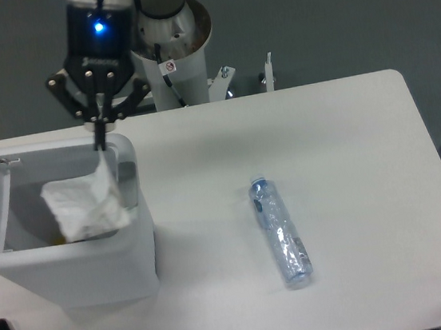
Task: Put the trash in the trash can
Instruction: 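Lift the bag and carry it over the trash bin opening, then open the gripper to drop the bag into the bin, then move the open gripper over to the clear water bottle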
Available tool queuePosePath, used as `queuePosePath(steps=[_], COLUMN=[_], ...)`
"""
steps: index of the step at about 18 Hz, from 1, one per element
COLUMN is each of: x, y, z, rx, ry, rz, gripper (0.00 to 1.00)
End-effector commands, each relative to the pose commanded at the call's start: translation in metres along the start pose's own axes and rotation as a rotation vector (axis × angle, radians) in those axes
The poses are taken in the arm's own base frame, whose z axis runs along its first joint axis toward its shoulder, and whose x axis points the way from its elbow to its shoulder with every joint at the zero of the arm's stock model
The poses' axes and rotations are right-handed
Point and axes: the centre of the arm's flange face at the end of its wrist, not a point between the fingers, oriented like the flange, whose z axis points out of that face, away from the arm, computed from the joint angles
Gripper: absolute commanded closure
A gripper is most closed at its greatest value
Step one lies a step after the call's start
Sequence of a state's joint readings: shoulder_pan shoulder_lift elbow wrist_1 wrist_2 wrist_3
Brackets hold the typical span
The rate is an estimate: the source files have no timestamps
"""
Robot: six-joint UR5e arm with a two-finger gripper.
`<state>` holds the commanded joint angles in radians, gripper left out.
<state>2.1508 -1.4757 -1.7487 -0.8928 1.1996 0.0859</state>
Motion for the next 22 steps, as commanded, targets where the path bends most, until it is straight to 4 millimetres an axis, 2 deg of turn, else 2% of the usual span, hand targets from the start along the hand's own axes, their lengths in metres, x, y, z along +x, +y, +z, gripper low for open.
queuePosePath(steps=[5,8,10,11,12,14,15,16,18,20,21,22], x=[0.005,0.011,0.013,0.015,0.015,0.005,-0.029,-0.081,-0.14,-0.185,-0.213,-0.23], y=[0.002,0.005,0.003,0.0,-0.002,-0.007,-0.014,-0.02,-0.032,-0.041,-0.044,-0.047], z=[0.003,0.007,0.002,-0.003,-0.007,-0.015,-0.022,-0.034,-0.048,-0.038,-0.026,-0.015], rx=[-0.009,-0.018,-0.005,0.005,0.01,0.026,0.044,0.071,0.104,0.092,0.075,0.056], ry=[0.008,0.016,0.012,0.011,0.005,-0.008,-0.048,-0.106,-0.17,-0.203,-0.221,-0.243], rz=[0.007,0.036,0.065,0.068,0.059,0.035,-0.027,-0.123,-0.228,-0.296,-0.32,-0.334], gripper=[1.0,0.63,0.32,0.12,0.01,0.0,0.0,0.0,0.0,0.0,0.0,0.0])
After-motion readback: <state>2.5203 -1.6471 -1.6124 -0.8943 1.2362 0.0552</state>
